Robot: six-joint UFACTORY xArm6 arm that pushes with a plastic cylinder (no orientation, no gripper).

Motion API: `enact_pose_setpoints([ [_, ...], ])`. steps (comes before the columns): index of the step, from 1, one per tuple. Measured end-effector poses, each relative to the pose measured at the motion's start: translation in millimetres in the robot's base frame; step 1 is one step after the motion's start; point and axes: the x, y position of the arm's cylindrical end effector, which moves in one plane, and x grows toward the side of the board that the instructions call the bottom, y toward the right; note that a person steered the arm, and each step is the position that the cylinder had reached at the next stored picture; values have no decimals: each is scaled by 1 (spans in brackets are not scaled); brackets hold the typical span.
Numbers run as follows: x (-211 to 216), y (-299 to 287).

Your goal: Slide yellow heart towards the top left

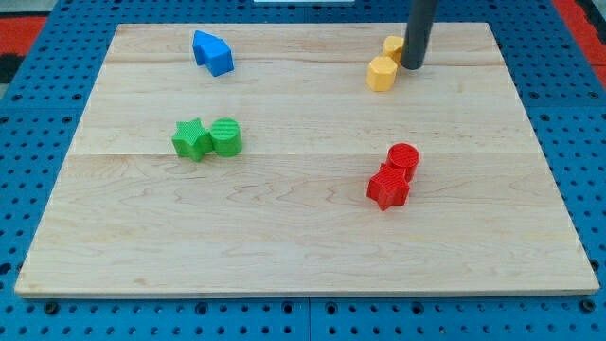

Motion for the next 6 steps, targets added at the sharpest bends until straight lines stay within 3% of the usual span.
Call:
enact_pose_setpoints([
  [1,-8,11],
  [3,-24,-80],
  [4,-26,-77],
  [5,-30,-28],
  [6,-37,-59],
])
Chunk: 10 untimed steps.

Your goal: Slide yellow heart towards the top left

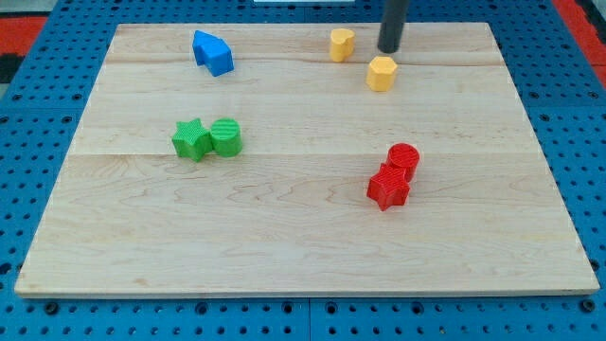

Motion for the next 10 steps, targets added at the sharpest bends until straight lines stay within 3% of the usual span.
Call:
enact_pose_setpoints([
  [1,0,-36],
  [2,0,-21],
  [3,-1,31],
  [4,-18,23],
  [5,-24,-12],
  [8,-17,-38],
  [10,-17,-98],
])
